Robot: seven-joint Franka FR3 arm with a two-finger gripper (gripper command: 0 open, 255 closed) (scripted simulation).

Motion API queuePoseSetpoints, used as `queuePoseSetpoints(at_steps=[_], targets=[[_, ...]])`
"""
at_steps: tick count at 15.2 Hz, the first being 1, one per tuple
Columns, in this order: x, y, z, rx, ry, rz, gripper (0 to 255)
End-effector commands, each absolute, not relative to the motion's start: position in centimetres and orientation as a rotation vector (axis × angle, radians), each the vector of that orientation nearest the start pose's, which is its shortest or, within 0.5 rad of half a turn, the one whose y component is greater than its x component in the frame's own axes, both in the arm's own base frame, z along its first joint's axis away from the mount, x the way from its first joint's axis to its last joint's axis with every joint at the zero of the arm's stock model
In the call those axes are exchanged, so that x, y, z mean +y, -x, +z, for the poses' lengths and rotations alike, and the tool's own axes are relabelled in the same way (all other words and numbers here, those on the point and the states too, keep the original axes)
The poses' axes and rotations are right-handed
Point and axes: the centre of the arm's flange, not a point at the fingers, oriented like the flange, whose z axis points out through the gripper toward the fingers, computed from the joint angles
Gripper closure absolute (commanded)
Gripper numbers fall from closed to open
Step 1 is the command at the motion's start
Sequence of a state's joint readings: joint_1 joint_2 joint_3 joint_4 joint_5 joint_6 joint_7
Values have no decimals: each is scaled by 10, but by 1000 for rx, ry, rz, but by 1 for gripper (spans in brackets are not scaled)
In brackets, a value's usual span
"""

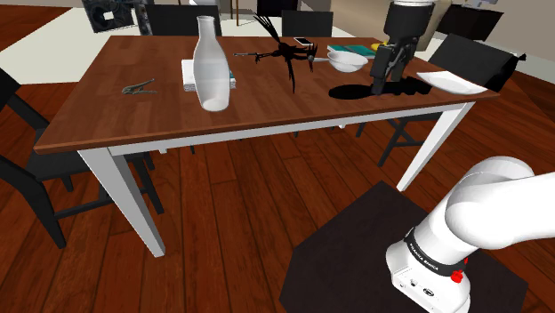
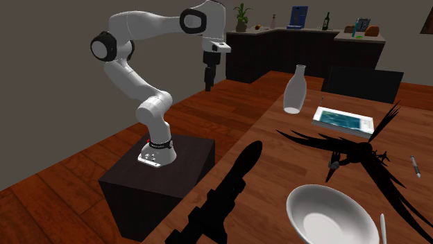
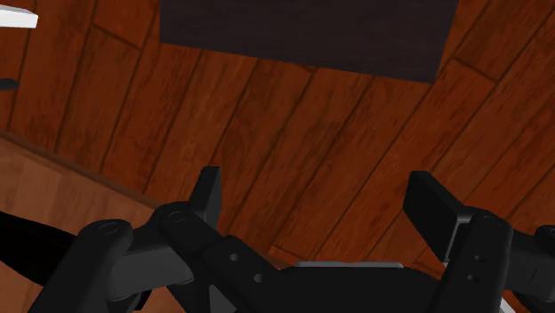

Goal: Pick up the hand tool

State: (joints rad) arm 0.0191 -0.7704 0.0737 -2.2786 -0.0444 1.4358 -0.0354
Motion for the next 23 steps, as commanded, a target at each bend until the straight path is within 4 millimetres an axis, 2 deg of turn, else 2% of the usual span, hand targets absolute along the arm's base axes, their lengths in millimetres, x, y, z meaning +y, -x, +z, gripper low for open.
queuePoseSetpoints(at_steps=[1, 6, 12, 17, 23], targets=[[30, -296, 610, -164, 3232, 116, 0], [-35, -293, 595, -431, 3195, 98, 0], [-113, -303, 575, -744, 3121, 75, 0], [-175, -323, 558, -997, 3035, 55, 0], [-243, -360, 535, -1288, 2905, 32, 0]])
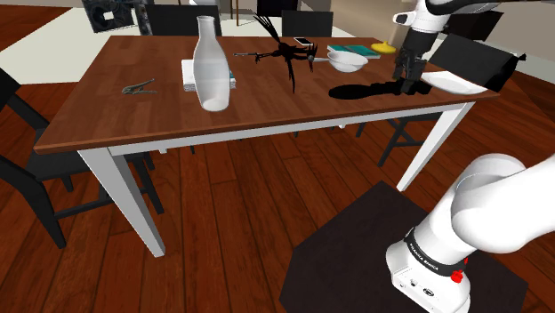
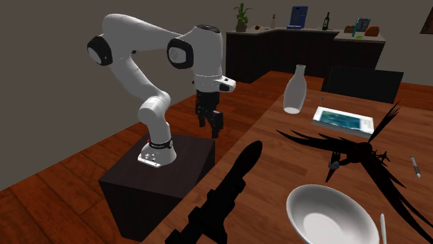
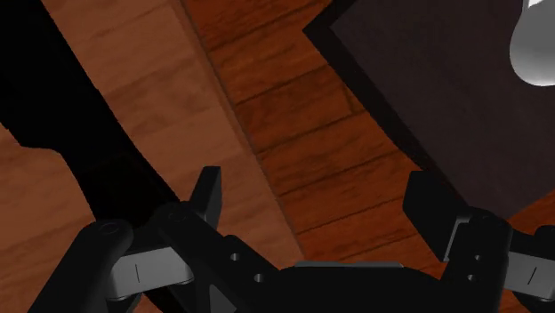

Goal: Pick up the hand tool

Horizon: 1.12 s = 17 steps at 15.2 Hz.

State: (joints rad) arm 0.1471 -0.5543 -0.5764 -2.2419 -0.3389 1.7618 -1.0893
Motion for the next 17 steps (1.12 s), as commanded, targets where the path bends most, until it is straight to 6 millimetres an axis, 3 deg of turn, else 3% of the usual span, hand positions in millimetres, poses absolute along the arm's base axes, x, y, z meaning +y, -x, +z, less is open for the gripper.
queuePoseSetpoints(at_steps=[1, 12, 17], targets=[[-253, -367, 531, -1335, 2881, 28, 0], [-348, -470, 486, -1818, 2563, -16, 0], [-351, -474, 464, -1832, 2552, -17, 0]])
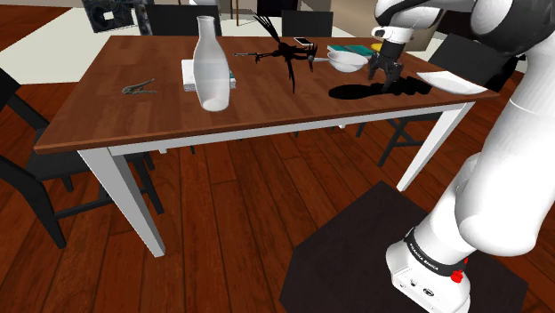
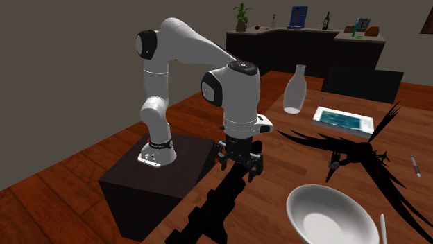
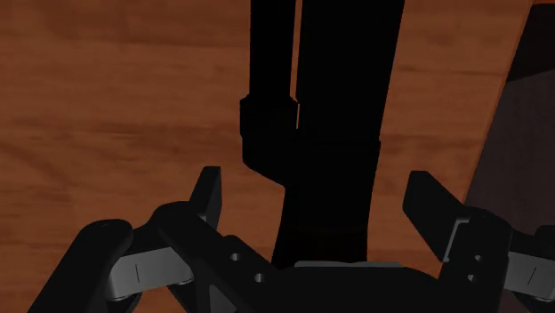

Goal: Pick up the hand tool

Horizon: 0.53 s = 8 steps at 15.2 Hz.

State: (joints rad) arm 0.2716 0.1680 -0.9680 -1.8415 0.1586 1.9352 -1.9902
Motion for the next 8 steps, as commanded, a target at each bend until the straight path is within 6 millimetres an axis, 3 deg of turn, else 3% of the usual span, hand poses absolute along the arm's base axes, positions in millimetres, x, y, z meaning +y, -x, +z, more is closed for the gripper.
queuePoseSetpoints(at_steps=[1, 3, 5, 6, 8], targets=[[-351, -474, 458, -1832, 2552, -17, 0], [-351, -474, 445, -1832, 2552, -17, 0], [-351, -474, 445, -1832, 2552, -17, 0], [-351, -475, 445, -1832, 2552, -17, 255], [-350, -475, 446, -1832, 2552, -17, 255]])
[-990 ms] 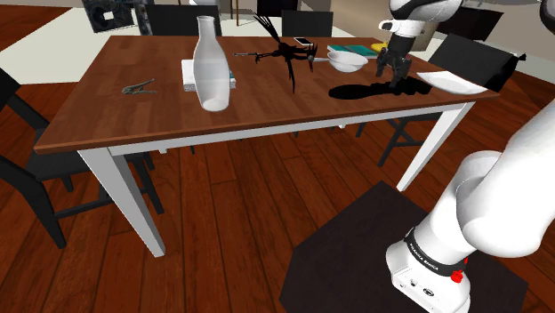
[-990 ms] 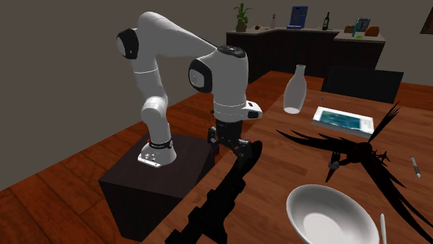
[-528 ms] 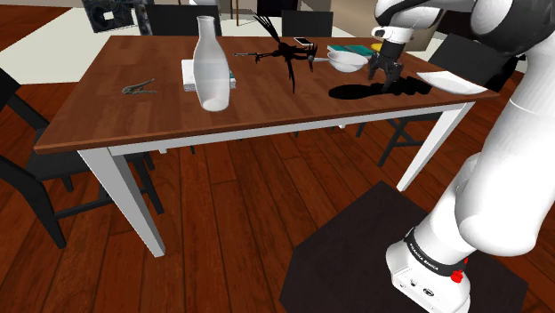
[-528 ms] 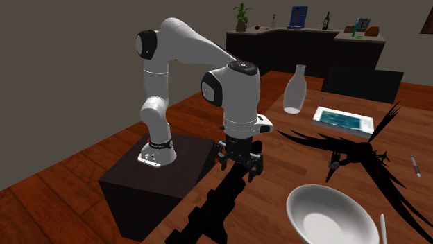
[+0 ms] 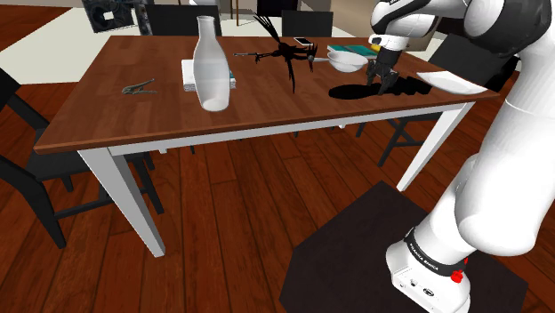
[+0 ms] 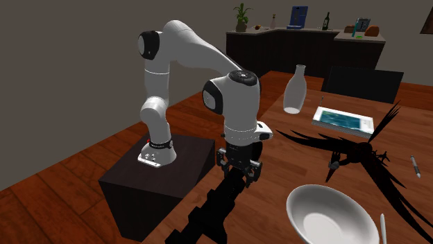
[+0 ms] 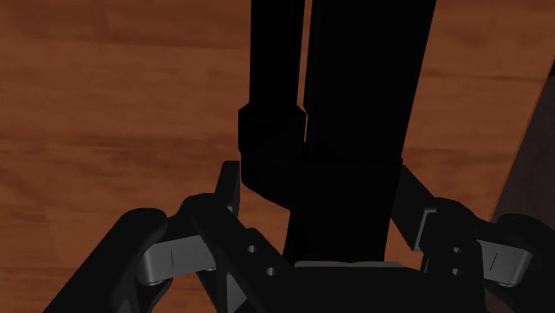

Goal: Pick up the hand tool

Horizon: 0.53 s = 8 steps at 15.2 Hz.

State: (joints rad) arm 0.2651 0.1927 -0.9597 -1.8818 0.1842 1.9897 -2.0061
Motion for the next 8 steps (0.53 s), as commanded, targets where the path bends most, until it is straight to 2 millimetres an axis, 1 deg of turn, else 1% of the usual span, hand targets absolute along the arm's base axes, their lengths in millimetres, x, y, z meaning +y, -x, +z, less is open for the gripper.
queuePoseSetpoints(at_steps=[1, 7, 8], targets=[[-350, -475, 446, -1832, 2552, -17, 255], [-351, -474, 445, -1832, 2552, -17, 255], [-351, -474, 450, -1832, 2552, -17, 255]])
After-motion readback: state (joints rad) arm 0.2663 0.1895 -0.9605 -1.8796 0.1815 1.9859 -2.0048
